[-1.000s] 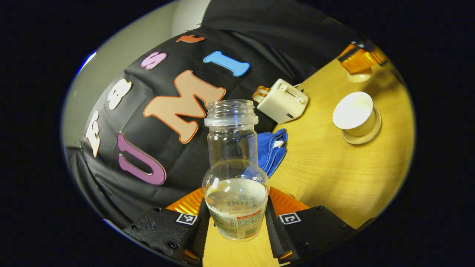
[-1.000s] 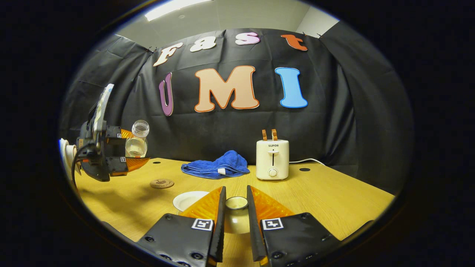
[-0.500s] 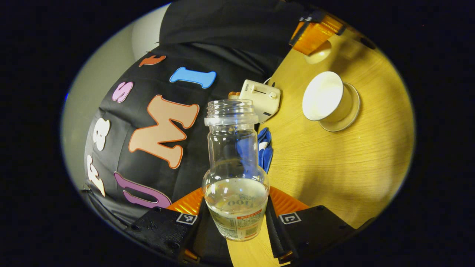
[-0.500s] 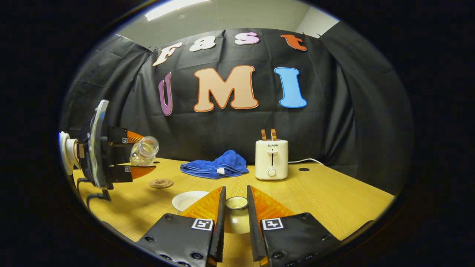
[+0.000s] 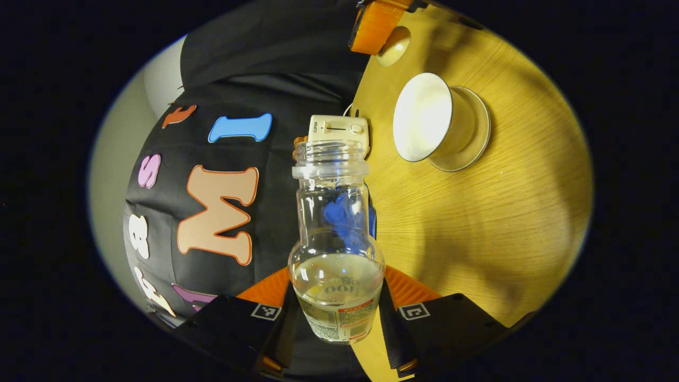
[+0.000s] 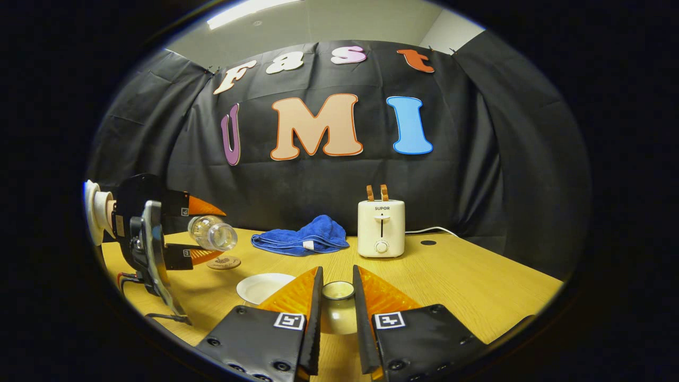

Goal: Open the teacup lid with one hand, grasp the water bottle and pour water into the teacup with the other hand; after pouring, place the water bottle on the coaster and then close the teacup lid.

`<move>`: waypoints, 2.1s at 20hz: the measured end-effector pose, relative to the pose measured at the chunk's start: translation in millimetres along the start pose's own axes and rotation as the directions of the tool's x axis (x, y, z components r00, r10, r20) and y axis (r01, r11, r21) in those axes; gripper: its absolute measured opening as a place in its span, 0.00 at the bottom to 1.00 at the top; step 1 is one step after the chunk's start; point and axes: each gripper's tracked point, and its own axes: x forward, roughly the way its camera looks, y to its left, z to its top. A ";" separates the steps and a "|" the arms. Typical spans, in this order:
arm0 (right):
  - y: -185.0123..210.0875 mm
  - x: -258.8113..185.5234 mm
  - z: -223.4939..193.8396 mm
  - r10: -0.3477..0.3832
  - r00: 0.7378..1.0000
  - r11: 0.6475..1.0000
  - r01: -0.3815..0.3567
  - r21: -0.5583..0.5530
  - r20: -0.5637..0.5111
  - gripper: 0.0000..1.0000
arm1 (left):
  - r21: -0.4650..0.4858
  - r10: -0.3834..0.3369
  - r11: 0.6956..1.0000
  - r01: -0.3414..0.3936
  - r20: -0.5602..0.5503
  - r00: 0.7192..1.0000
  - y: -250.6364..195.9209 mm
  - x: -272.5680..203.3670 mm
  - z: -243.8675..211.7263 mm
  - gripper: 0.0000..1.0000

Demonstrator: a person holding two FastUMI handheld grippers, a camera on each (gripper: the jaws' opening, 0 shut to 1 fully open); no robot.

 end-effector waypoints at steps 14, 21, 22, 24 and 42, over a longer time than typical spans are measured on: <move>0.2 0.1 -0.2 0.007 1.000 1.000 -0.007 0.000 0.000 0.34 | 0.198 -0.035 0.980 0.037 -0.010 0.999 -1.3 14.2 15.7 0.65; 0.6 -0.8 0.1 0.009 1.000 1.000 -0.009 0.000 0.000 0.33 | 0.271 -0.017 0.962 0.022 -0.020 1.000 8.0 11.8 10.8 0.66; 0.6 -0.4 0.5 0.009 1.000 1.000 -0.009 0.000 0.000 0.34 | 0.282 -0.013 0.959 0.017 -0.018 1.000 9.5 12.5 11.2 0.65; 0.6 -0.7 0.2 0.009 1.000 1.000 -0.009 0.000 0.000 0.33 | 0.300 0.000 0.954 0.003 -0.011 1.000 17.1 11.4 11.9 0.65; 0.6 -1.1 0.8 0.009 1.000 1.000 -0.009 0.000 -0.001 0.34 | 0.437 0.078 0.897 -0.068 -0.005 0.997 36.0 6.1 18.3 0.65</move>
